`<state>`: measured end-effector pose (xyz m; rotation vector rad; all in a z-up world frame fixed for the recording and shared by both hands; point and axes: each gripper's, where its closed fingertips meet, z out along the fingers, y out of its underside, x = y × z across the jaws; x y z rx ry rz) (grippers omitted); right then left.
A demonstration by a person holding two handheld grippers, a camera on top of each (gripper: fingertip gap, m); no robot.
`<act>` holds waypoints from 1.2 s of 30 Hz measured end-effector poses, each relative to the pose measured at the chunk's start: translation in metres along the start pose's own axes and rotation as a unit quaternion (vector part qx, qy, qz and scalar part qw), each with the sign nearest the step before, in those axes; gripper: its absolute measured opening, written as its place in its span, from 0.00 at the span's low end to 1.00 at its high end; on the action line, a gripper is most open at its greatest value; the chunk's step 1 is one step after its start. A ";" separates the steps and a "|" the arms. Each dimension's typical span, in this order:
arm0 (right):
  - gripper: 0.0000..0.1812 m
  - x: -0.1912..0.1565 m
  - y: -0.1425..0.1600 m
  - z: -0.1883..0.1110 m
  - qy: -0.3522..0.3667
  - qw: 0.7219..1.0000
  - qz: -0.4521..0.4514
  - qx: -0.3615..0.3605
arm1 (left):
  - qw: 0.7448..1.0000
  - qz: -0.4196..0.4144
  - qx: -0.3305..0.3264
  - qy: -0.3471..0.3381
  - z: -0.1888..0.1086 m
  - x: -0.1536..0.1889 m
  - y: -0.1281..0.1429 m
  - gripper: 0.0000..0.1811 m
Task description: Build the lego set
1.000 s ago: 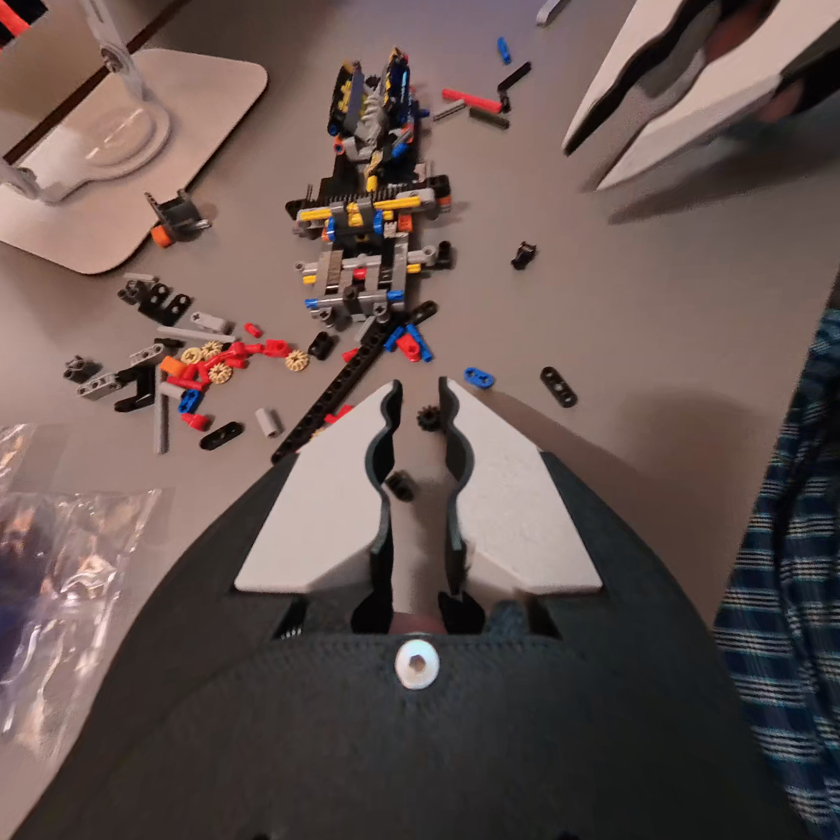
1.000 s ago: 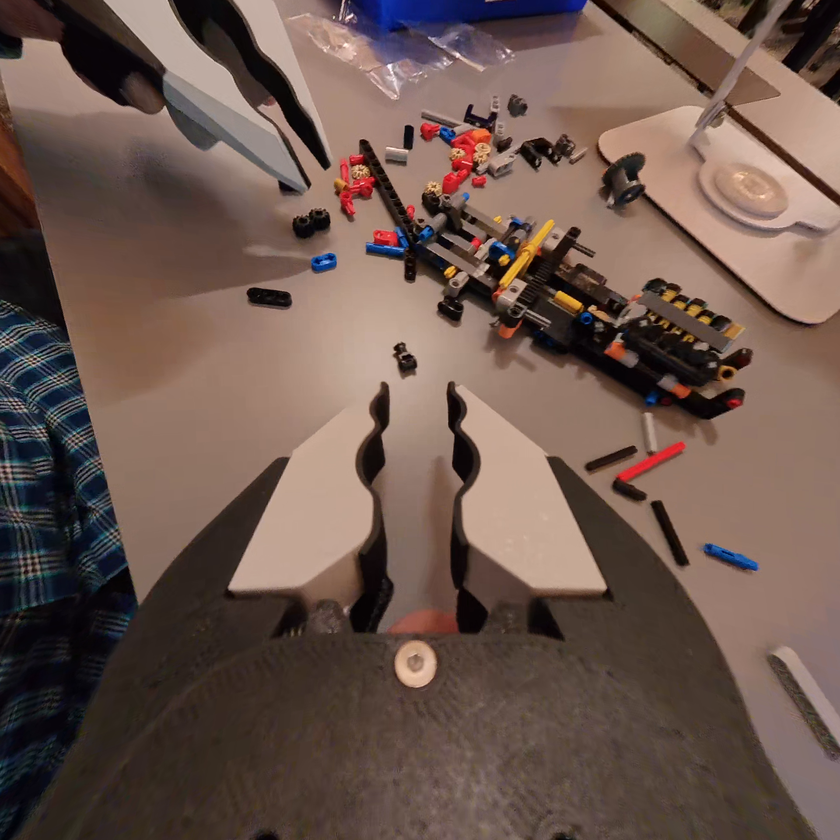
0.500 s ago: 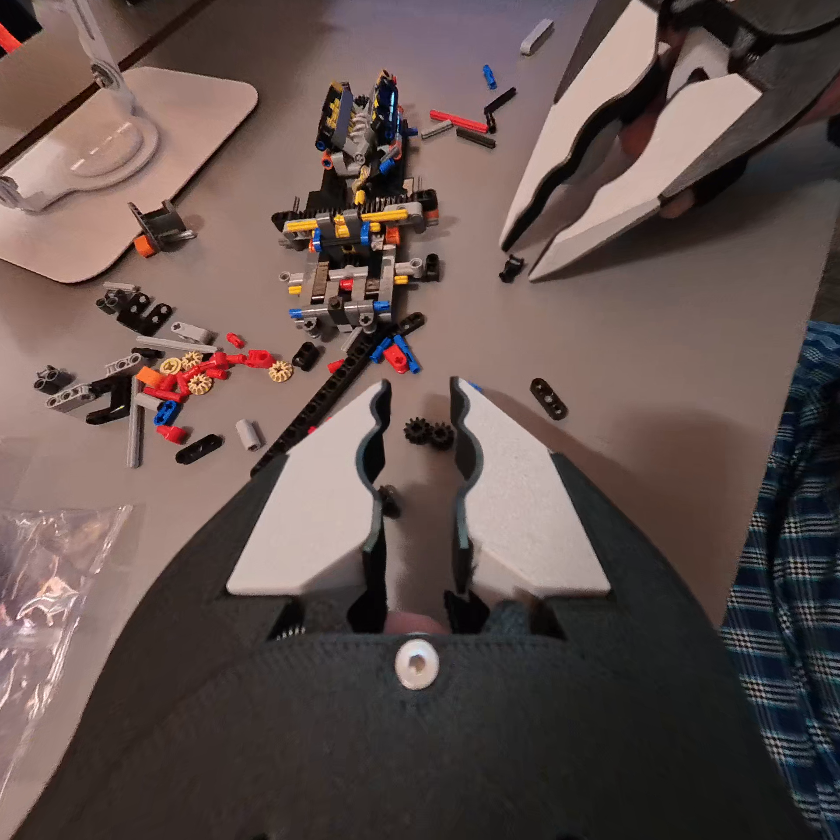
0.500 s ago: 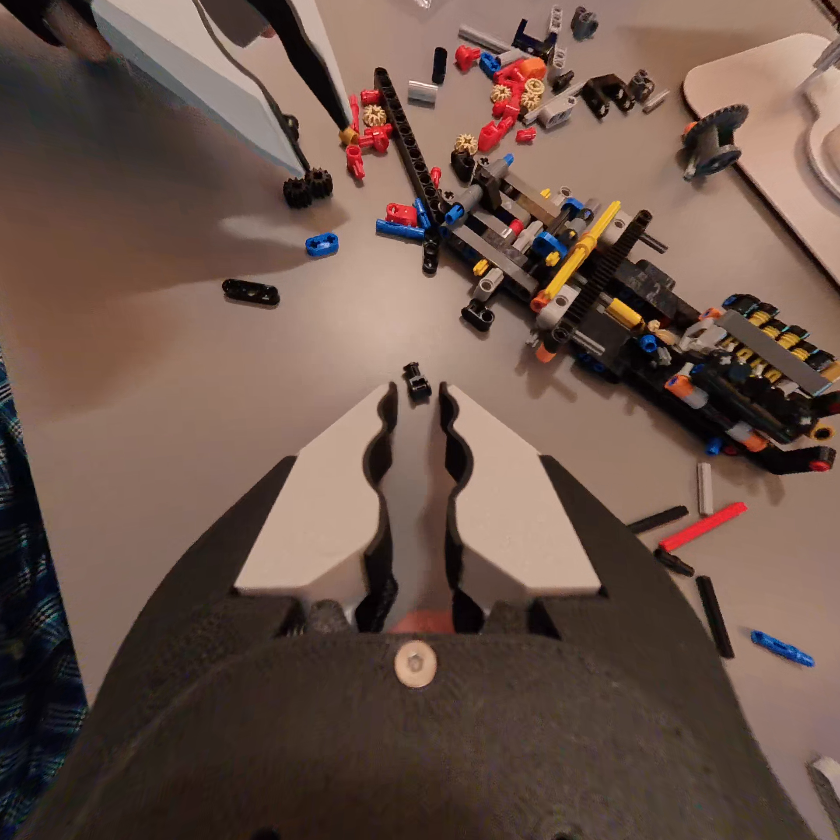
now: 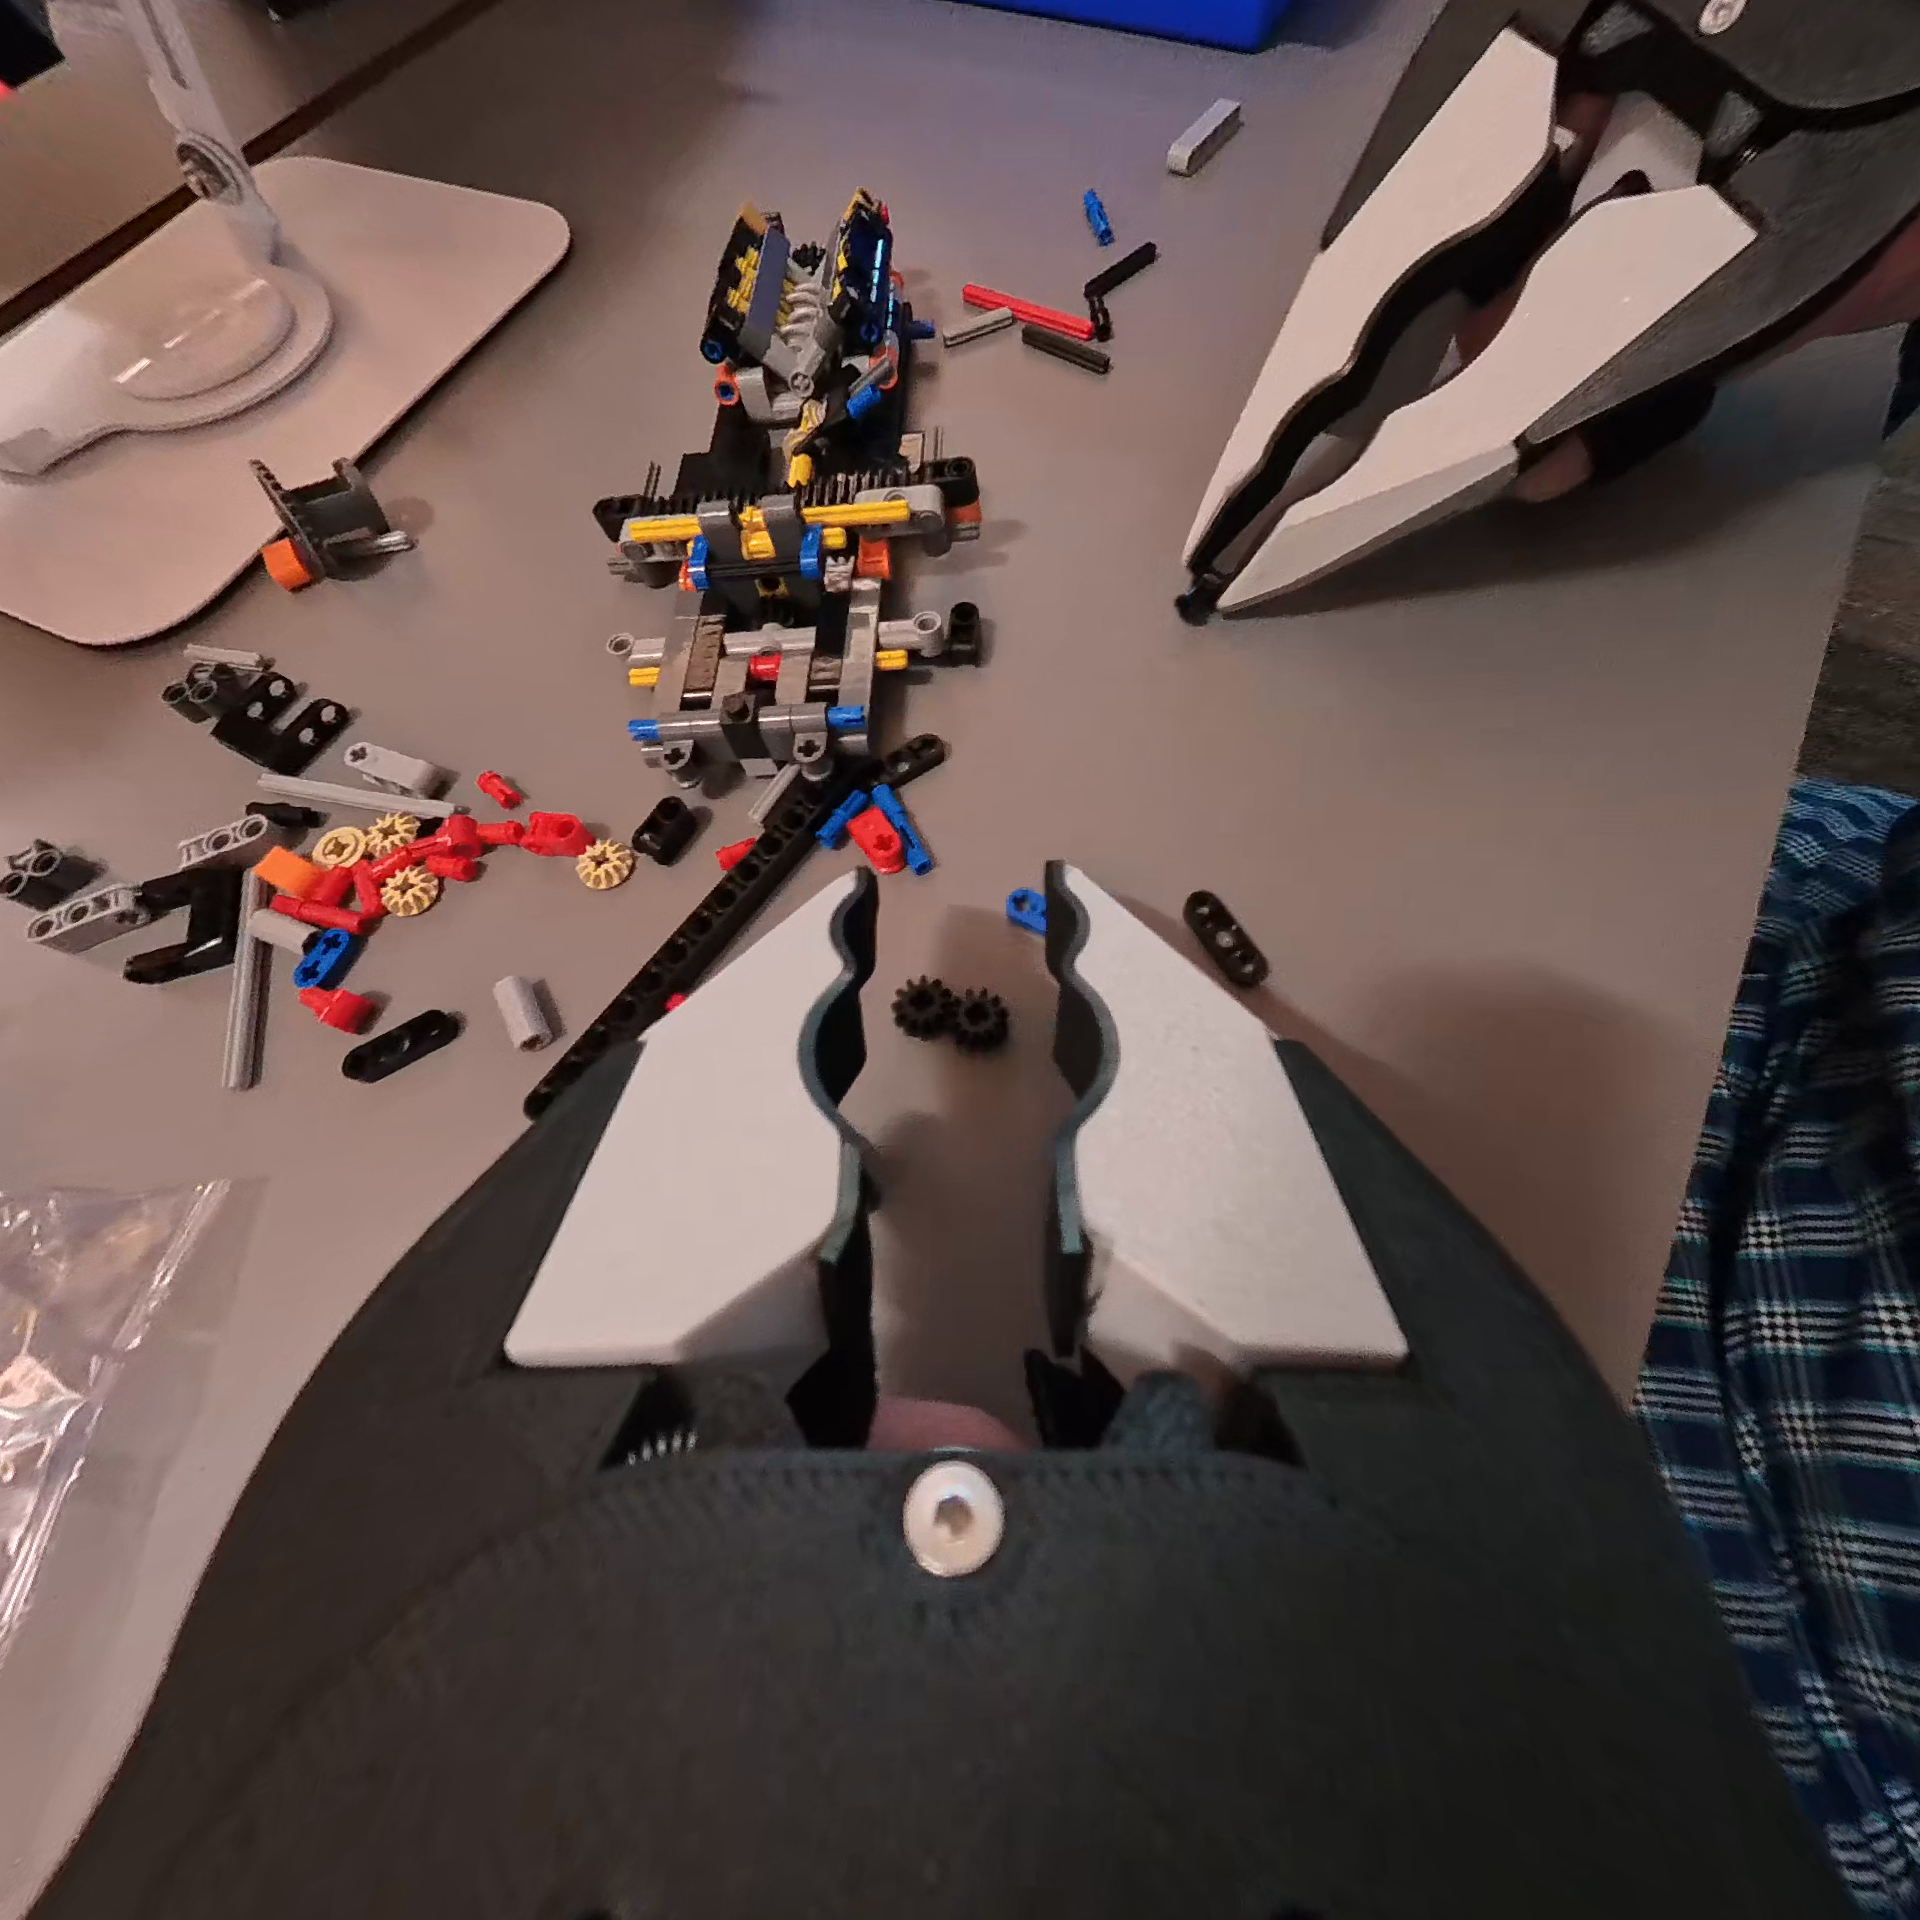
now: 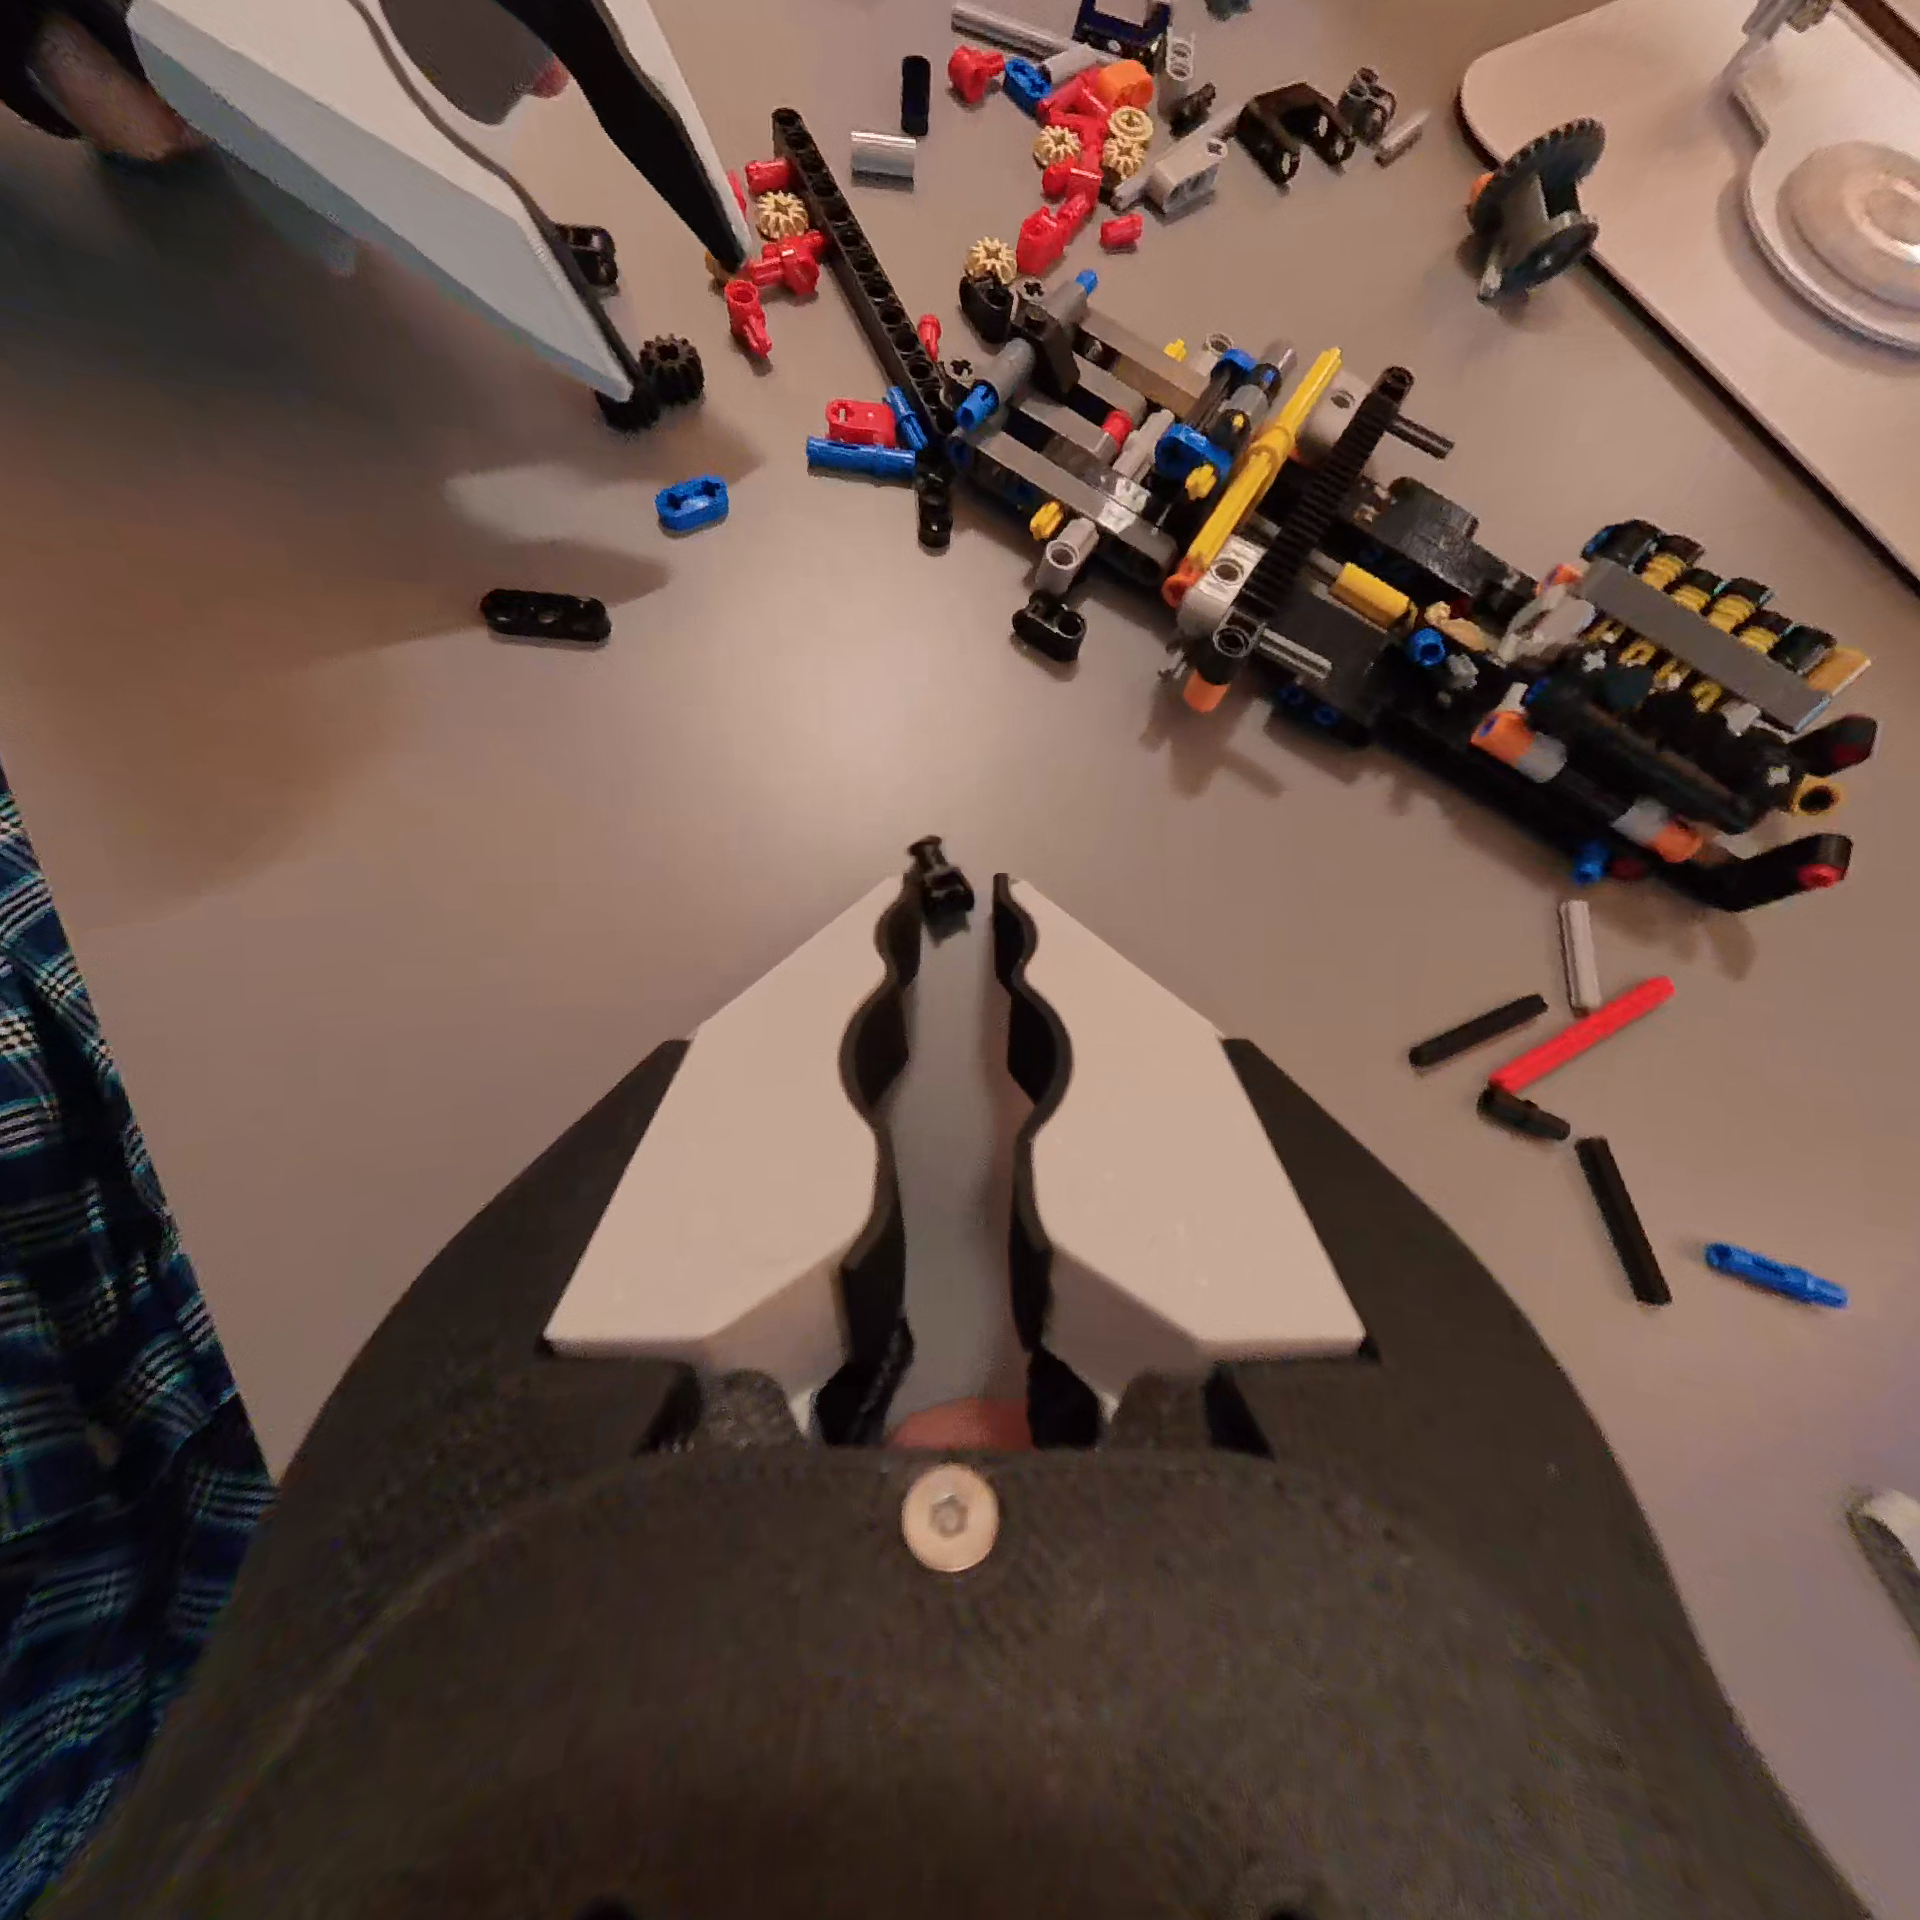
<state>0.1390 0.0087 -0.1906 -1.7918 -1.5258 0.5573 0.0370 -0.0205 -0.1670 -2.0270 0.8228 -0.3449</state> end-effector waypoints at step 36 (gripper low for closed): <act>0.19 0.032 0.010 -0.043 0.091 0.991 0.073 0.072 | 0.995 -0.015 0.055 -0.085 -0.005 -0.017 -0.019 0.23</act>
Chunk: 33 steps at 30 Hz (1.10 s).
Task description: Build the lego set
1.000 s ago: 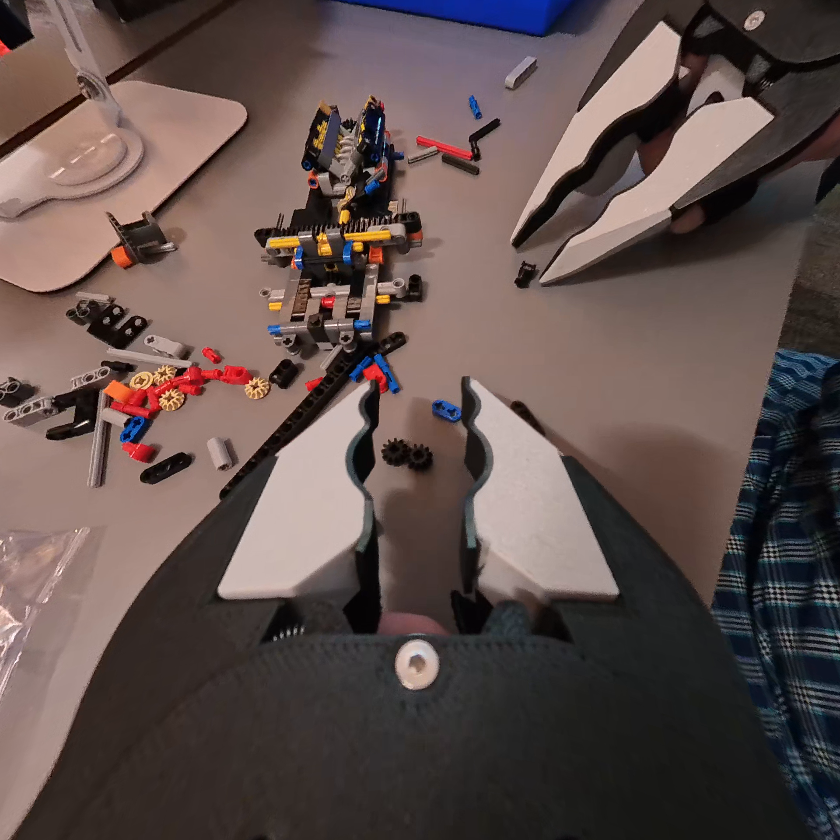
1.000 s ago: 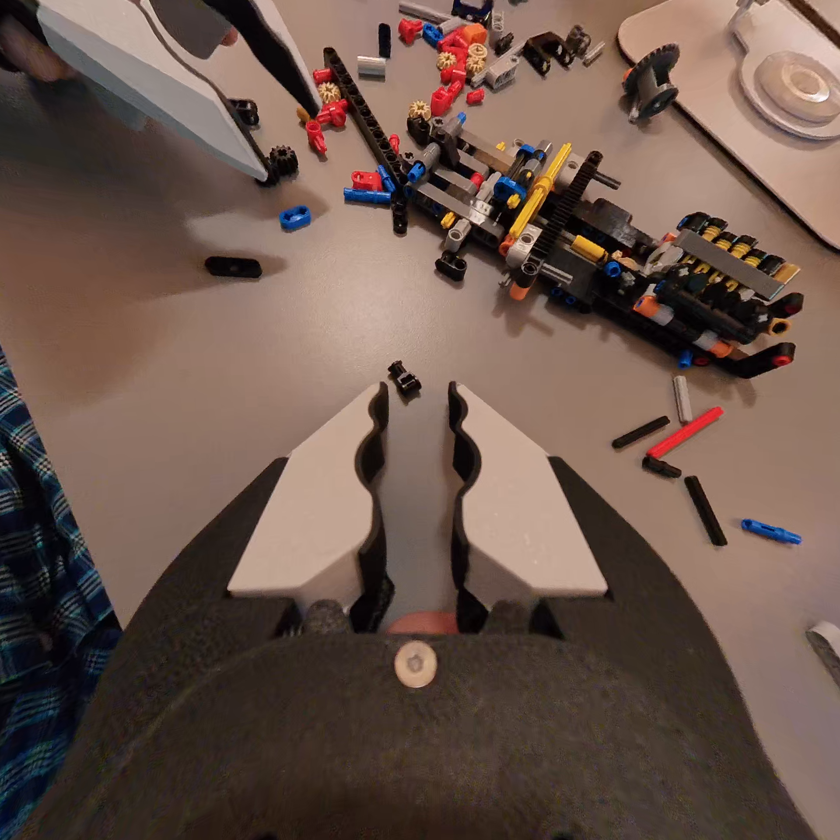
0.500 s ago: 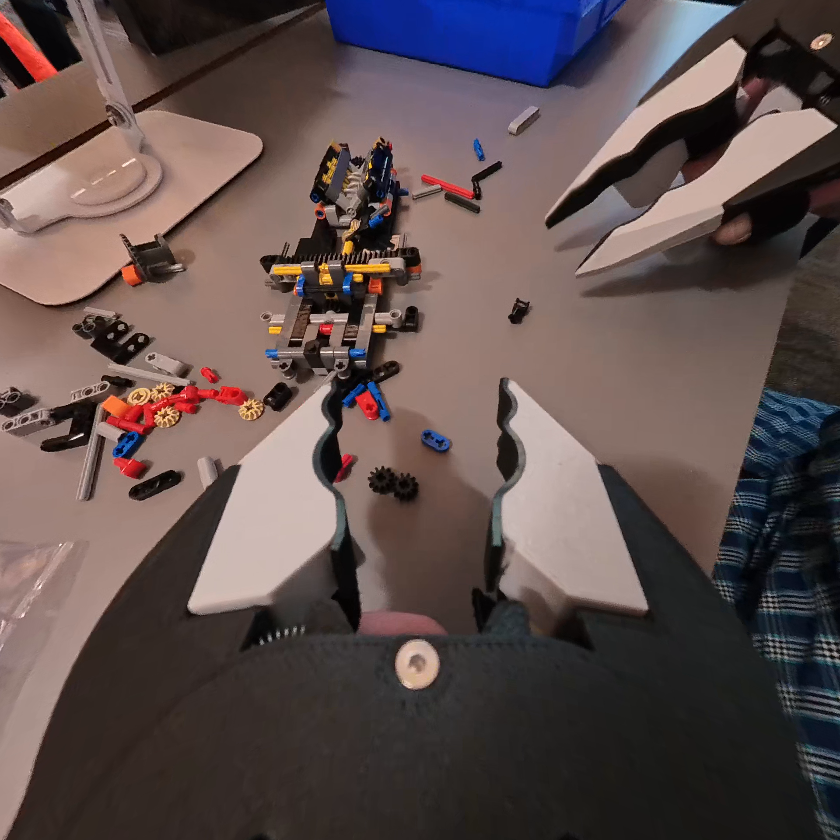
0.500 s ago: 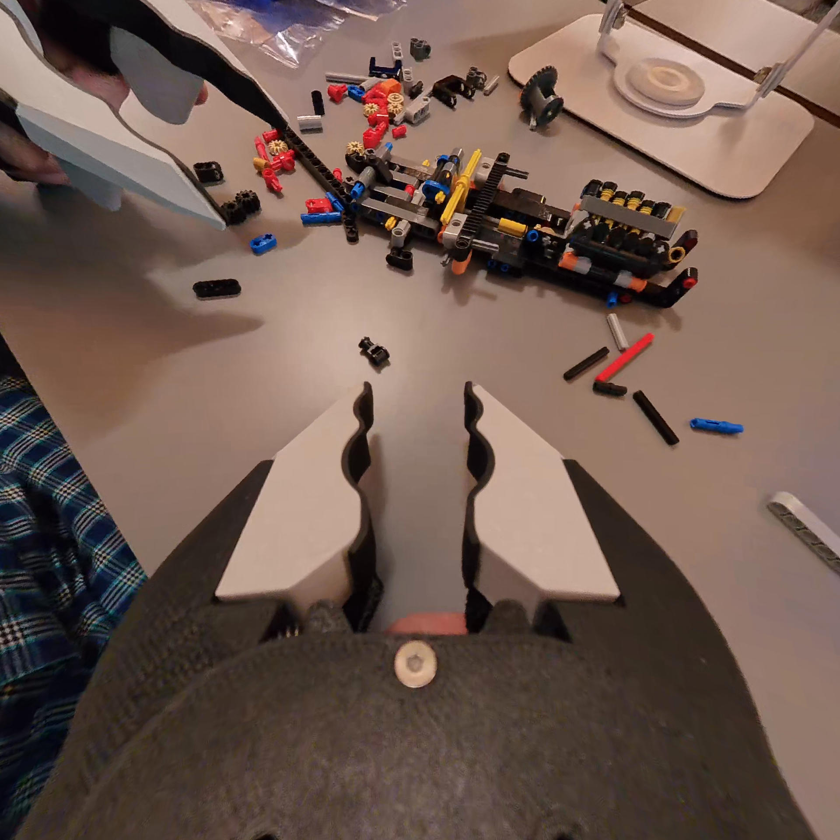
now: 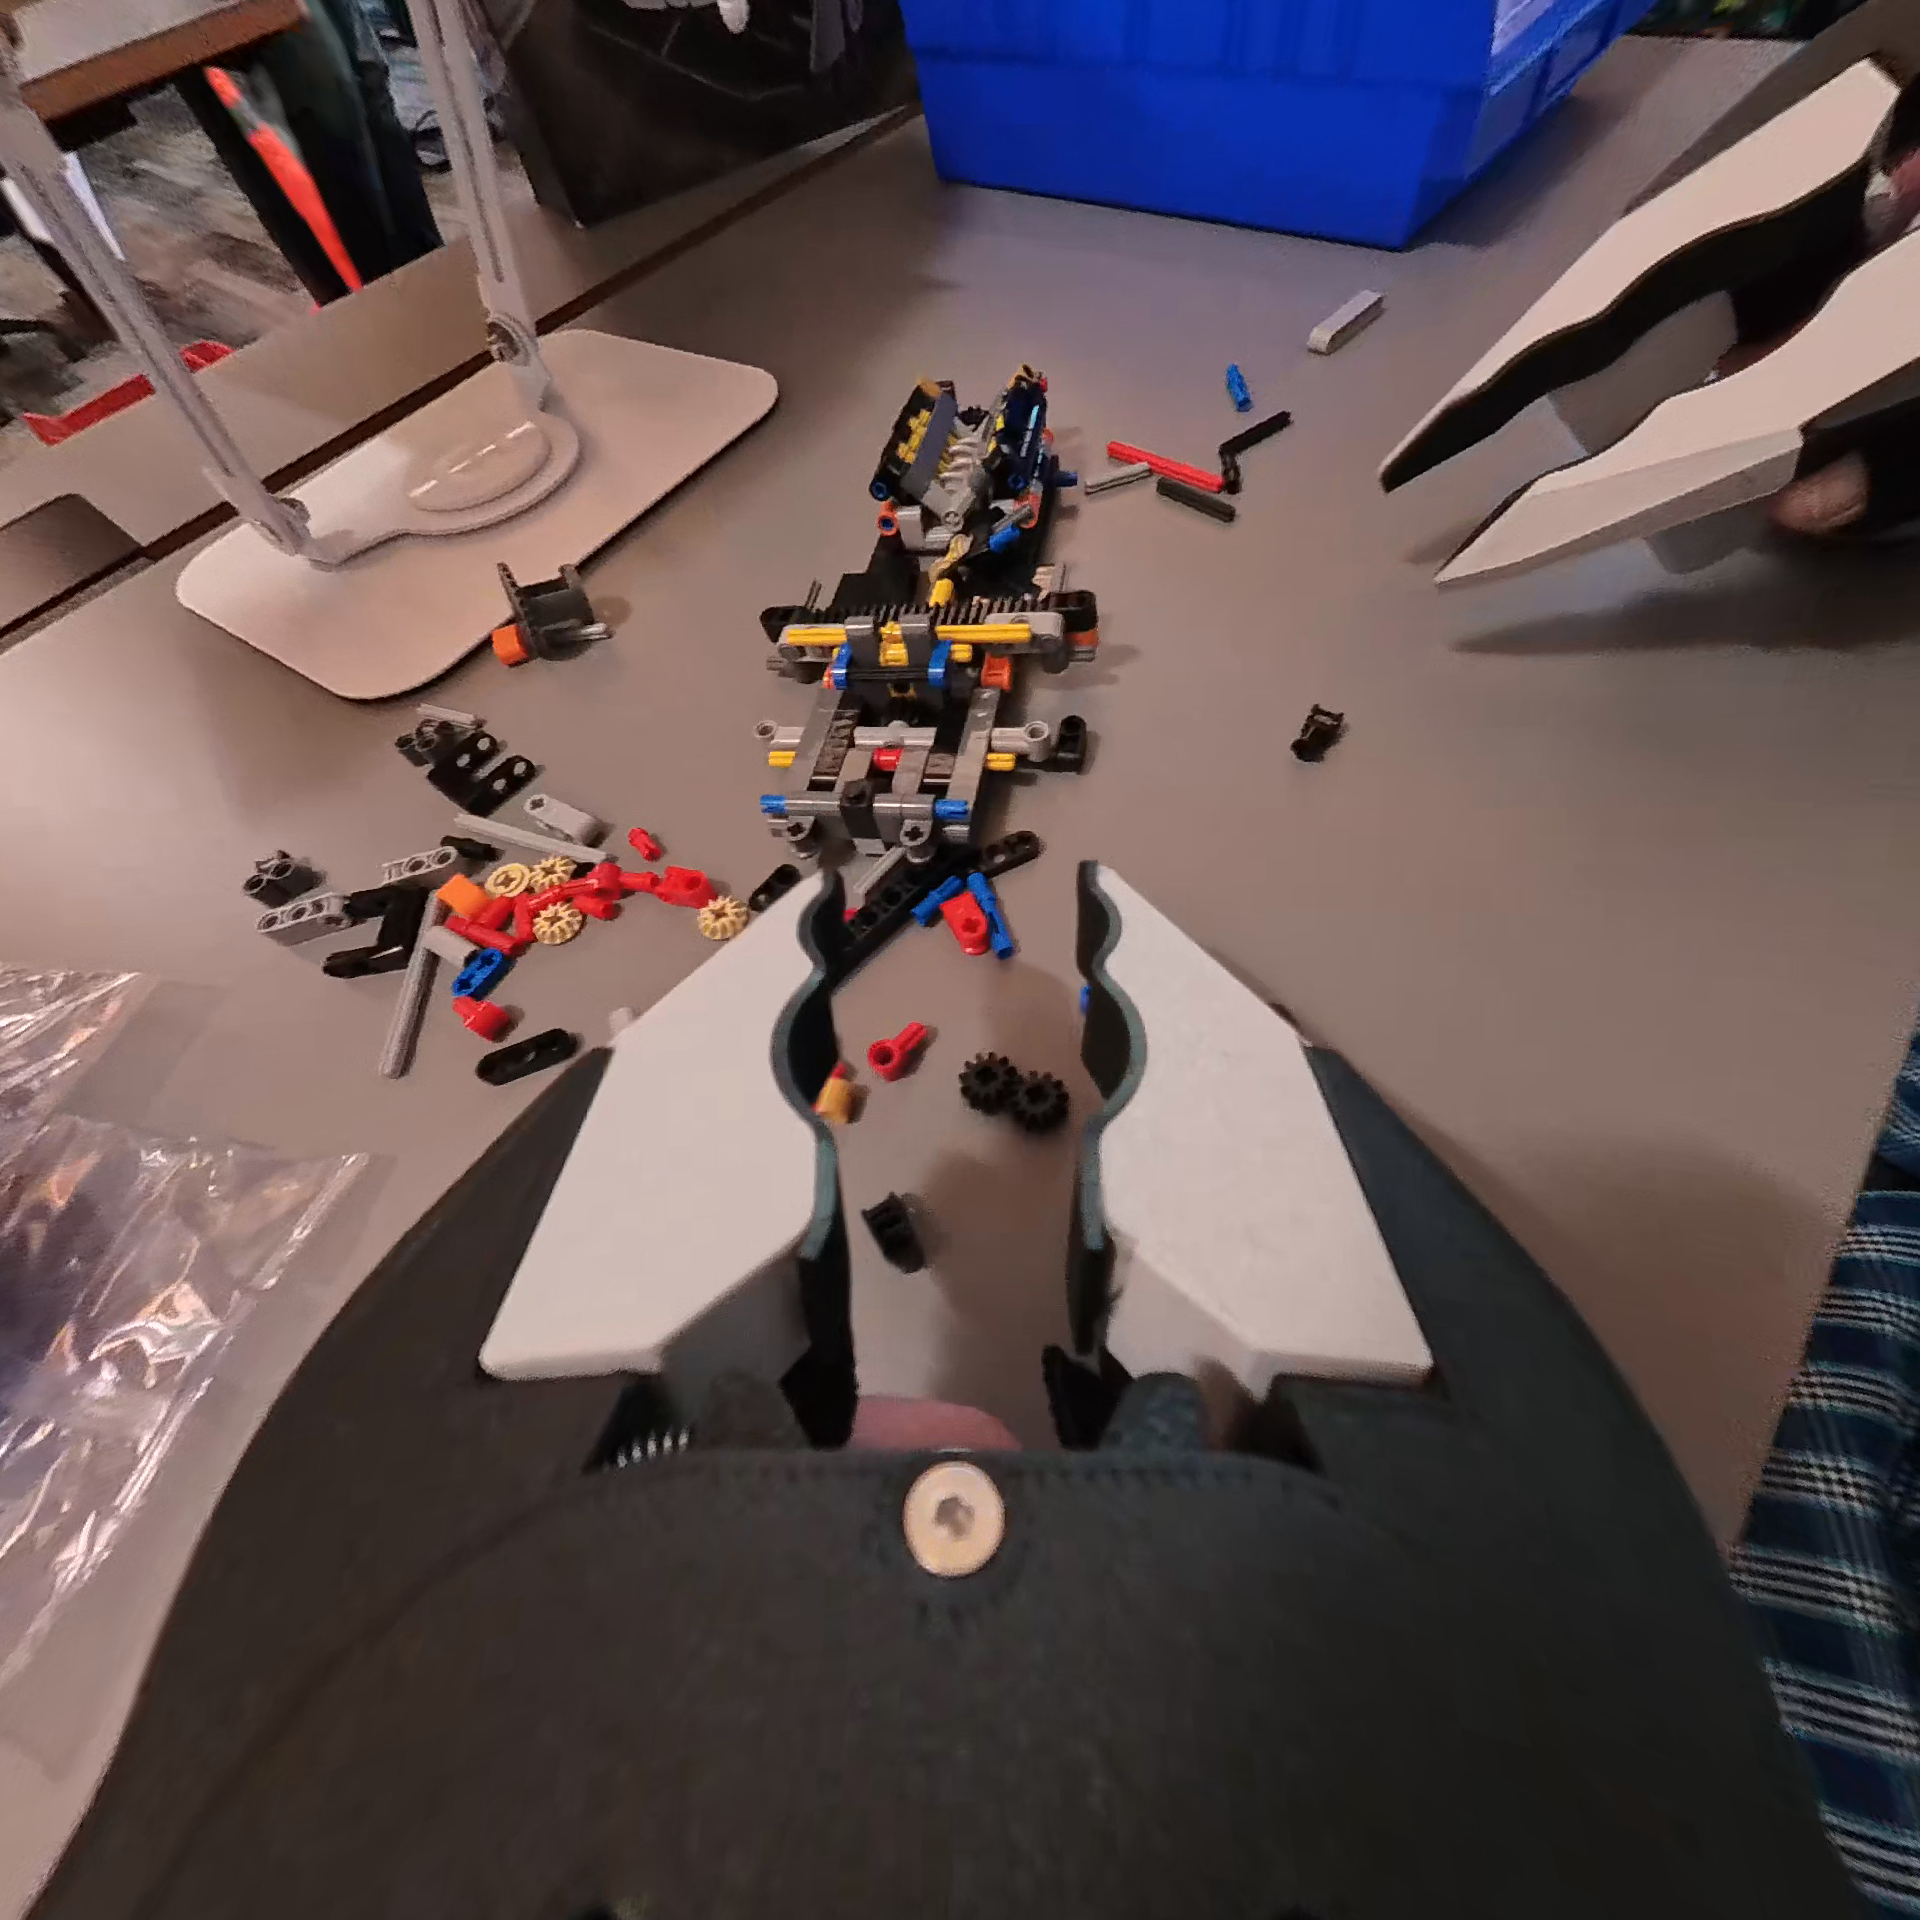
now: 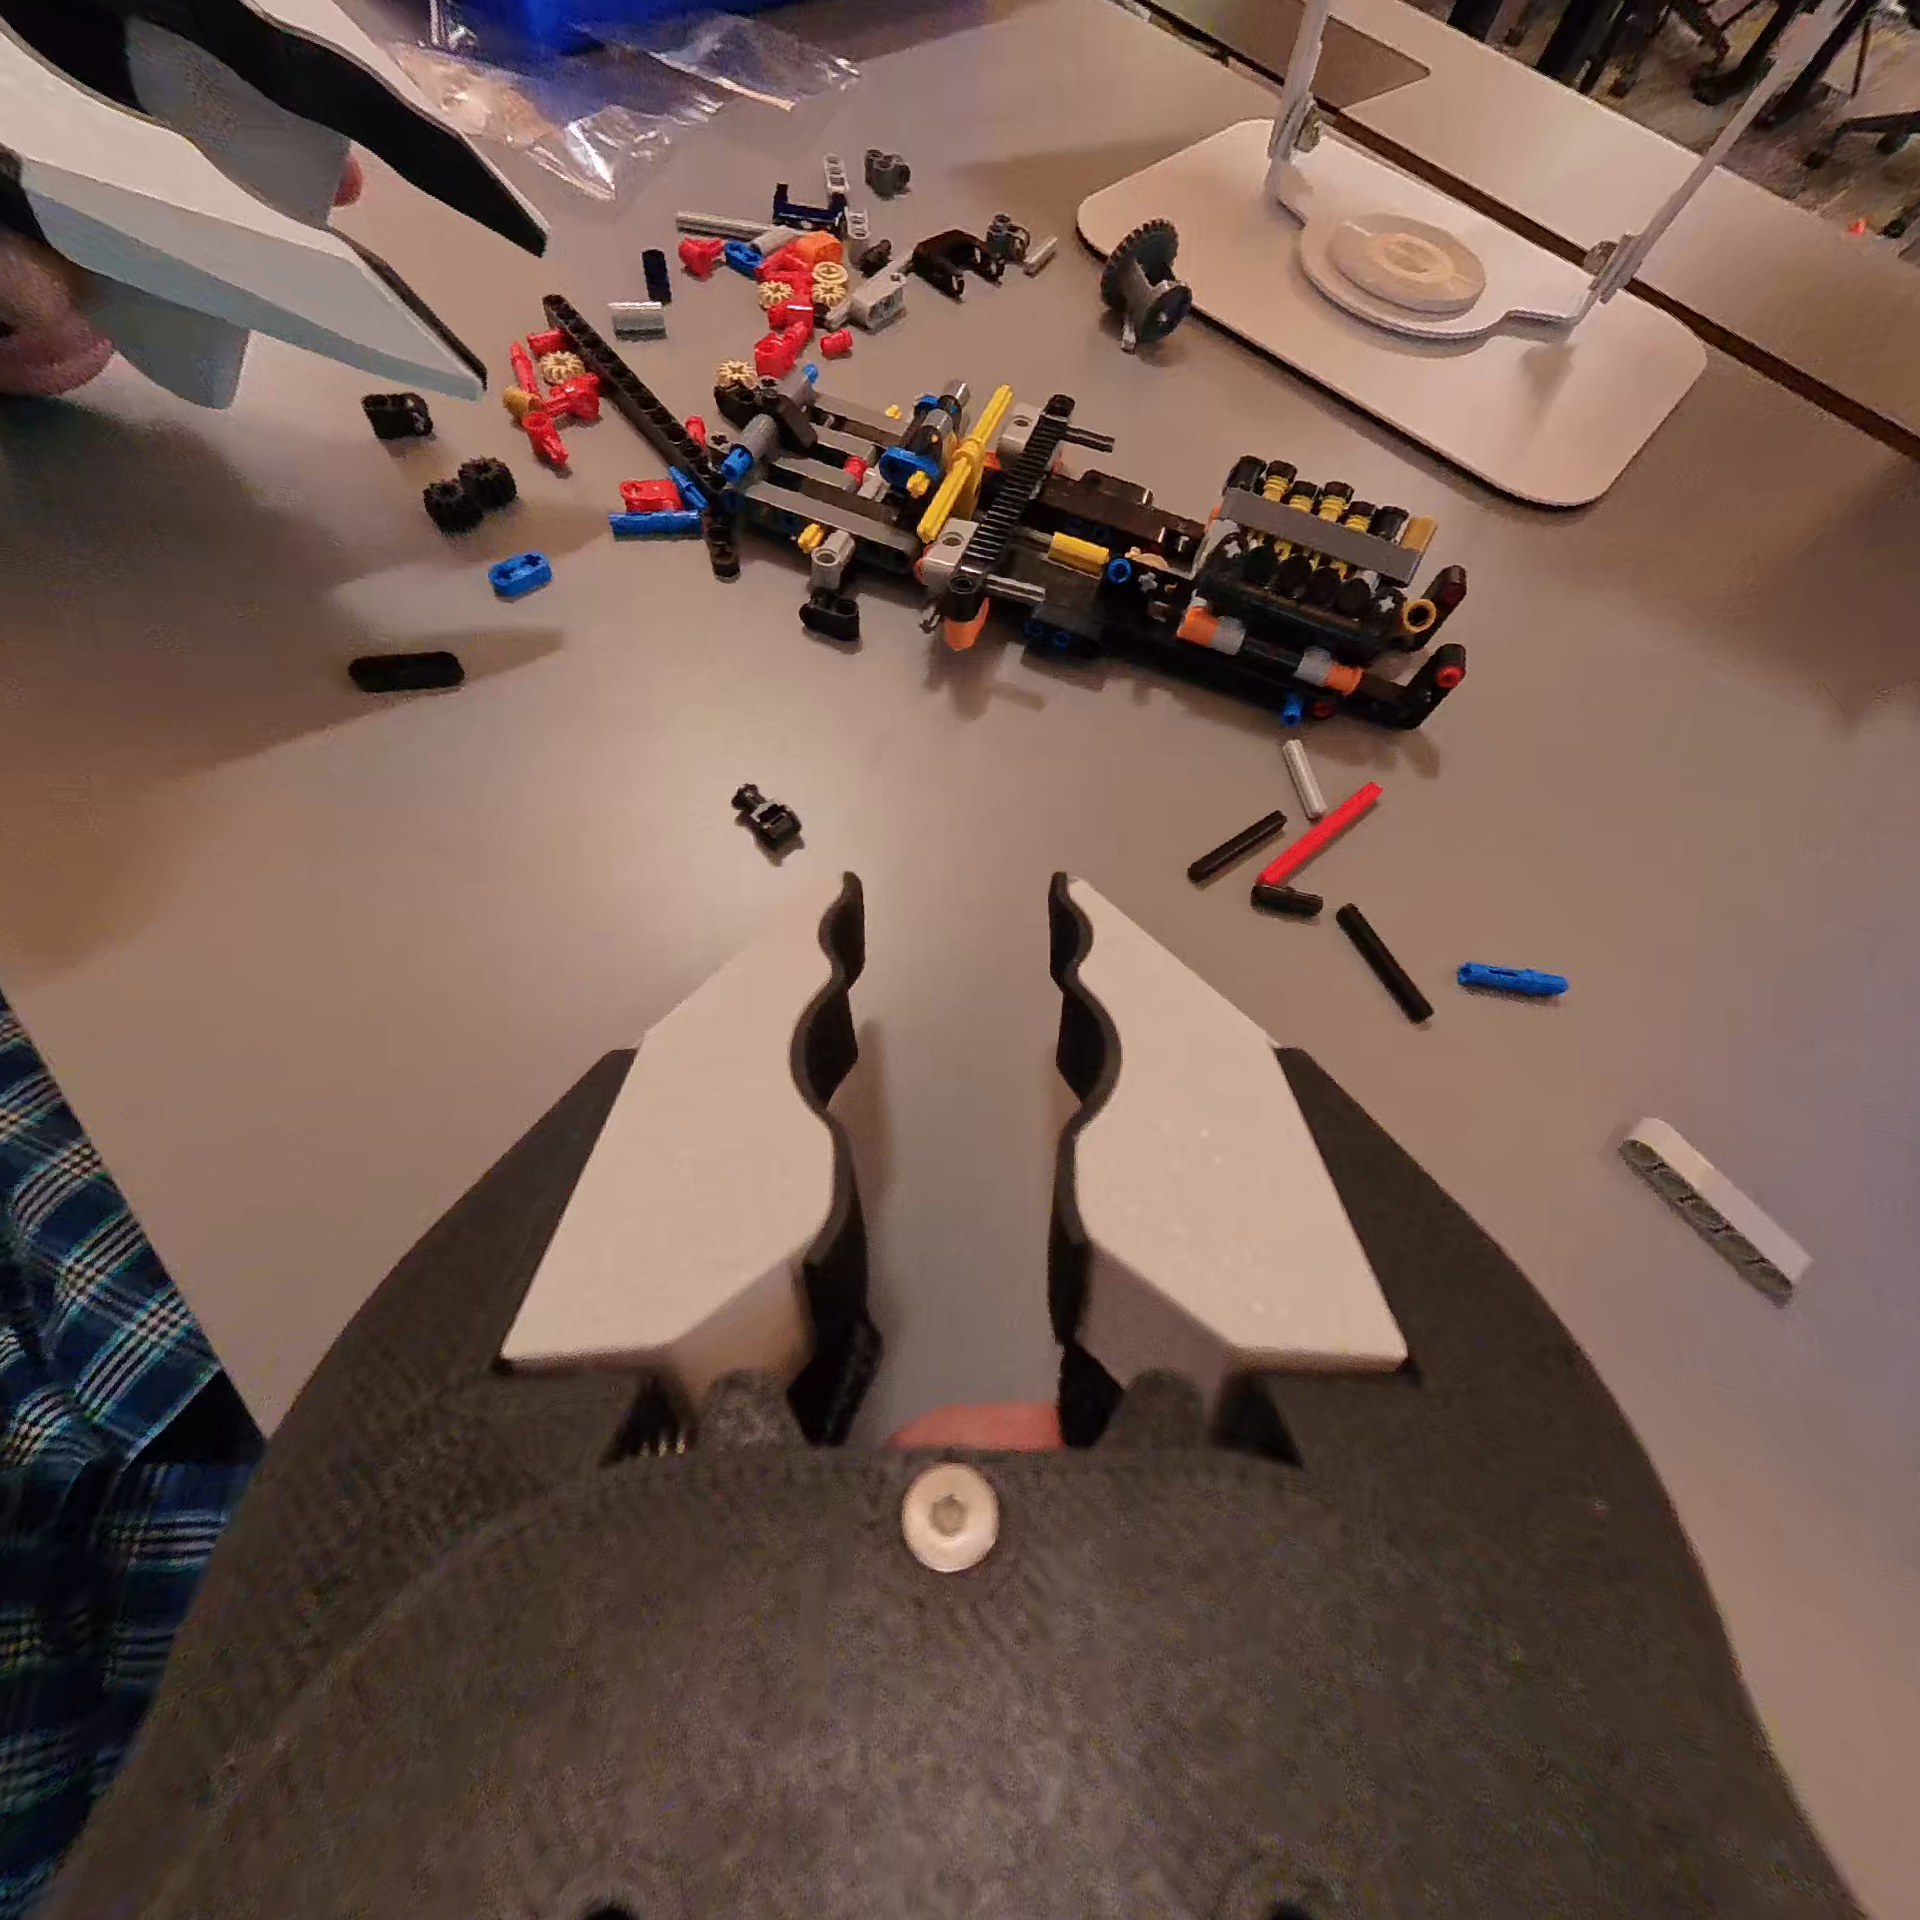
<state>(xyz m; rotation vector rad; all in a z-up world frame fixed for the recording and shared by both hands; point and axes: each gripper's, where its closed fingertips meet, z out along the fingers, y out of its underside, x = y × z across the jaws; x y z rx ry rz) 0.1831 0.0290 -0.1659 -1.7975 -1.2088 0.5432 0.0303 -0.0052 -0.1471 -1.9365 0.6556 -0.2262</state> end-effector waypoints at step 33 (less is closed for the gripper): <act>0.19 0.009 0.005 0.007 -0.006 1.000 -0.008 -0.019 | 0.983 0.041 -0.167 0.066 0.067 -0.024 0.016 0.44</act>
